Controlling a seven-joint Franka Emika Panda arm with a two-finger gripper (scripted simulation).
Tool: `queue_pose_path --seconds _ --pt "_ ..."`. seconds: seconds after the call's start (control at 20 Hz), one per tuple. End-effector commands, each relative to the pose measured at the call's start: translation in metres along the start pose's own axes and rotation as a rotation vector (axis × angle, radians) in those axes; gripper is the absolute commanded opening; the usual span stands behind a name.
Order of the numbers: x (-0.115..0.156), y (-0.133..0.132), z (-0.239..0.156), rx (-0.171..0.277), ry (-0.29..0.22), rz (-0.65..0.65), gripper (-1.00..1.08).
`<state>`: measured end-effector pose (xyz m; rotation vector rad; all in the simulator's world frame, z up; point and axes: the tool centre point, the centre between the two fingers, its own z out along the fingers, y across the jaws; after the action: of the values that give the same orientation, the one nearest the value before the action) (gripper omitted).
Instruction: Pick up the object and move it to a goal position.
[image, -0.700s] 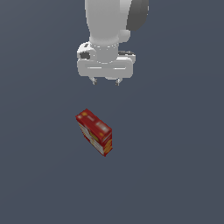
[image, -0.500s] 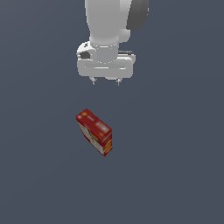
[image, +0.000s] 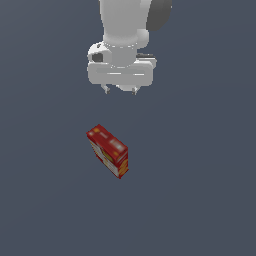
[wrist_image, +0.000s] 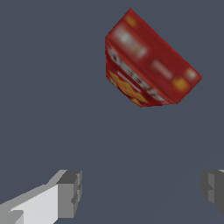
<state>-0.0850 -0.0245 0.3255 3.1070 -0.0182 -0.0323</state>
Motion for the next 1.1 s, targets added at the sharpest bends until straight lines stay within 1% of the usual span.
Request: queue_pose_path --seconds 0.0,0.25,0.5,0.75,1.05 --pt "0.0 0.0 0.0 0.0 -0.001 -0.002 1.0" --pt "0.005 0.001 0.002 0.0 0.0 -0.03 1.0" --pt "0.015 0.004 0.006 0.002 0.001 -0.086 1.0" --pt "0.029 0.008 0.012 0.004 0.004 -0.172 1.0" --pt "0.051 0.015 0.023 0.008 0.008 -0.307 1.0"
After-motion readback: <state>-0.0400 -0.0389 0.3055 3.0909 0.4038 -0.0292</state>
